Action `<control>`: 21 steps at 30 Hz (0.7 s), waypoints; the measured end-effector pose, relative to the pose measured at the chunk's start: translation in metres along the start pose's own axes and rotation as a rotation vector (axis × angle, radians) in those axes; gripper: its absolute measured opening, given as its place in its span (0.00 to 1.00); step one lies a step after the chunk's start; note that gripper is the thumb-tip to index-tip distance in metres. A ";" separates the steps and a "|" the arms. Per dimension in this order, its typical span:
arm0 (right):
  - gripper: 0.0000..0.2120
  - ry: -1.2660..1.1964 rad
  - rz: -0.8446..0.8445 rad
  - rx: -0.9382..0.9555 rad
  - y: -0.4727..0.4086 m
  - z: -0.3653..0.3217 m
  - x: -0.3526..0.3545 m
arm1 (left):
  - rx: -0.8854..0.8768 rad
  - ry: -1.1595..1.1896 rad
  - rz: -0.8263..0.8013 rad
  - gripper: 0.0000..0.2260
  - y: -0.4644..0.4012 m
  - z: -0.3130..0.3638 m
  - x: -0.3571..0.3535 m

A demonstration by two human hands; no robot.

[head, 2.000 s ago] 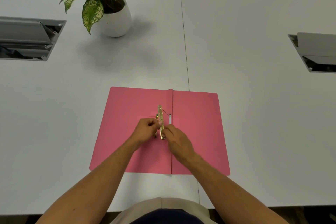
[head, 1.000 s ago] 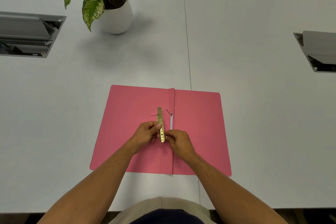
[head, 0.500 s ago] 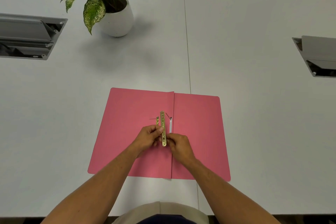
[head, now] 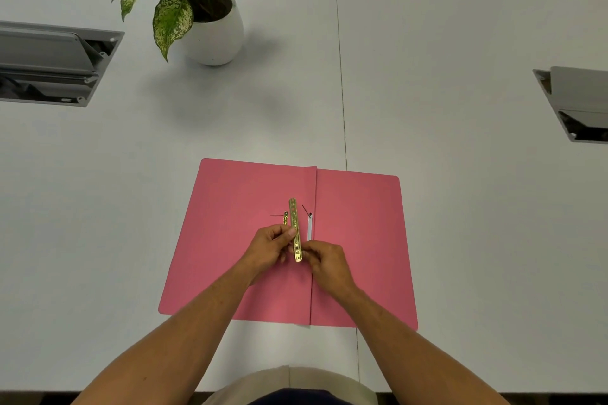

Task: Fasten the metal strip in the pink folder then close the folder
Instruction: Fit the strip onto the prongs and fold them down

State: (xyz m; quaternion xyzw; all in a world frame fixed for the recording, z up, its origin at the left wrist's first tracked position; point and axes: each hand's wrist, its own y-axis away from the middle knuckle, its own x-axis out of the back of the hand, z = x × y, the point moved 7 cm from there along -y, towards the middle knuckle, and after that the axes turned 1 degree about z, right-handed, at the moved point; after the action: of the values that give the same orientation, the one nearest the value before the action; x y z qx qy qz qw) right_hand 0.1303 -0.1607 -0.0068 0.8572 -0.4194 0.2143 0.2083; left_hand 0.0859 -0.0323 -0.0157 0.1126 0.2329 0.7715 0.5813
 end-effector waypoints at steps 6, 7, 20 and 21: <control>0.13 -0.010 0.034 -0.002 -0.002 -0.001 0.000 | 0.007 0.007 -0.003 0.09 -0.001 0.003 -0.004; 0.13 -0.019 0.037 0.001 -0.002 -0.001 0.000 | 0.007 -0.001 -0.003 0.09 -0.001 0.004 -0.004; 0.13 -0.168 0.094 -0.157 -0.006 0.015 0.012 | 0.017 -0.048 -0.016 0.08 -0.001 0.008 -0.013; 0.15 -0.201 0.122 -0.178 -0.010 0.015 0.017 | 0.017 -0.048 -0.018 0.08 -0.002 0.009 -0.013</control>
State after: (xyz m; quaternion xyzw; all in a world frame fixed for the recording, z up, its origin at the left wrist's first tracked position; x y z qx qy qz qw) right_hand 0.1510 -0.1740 -0.0119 0.8255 -0.5066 0.1019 0.2271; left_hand 0.0949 -0.0422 -0.0078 0.1340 0.2266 0.7612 0.5927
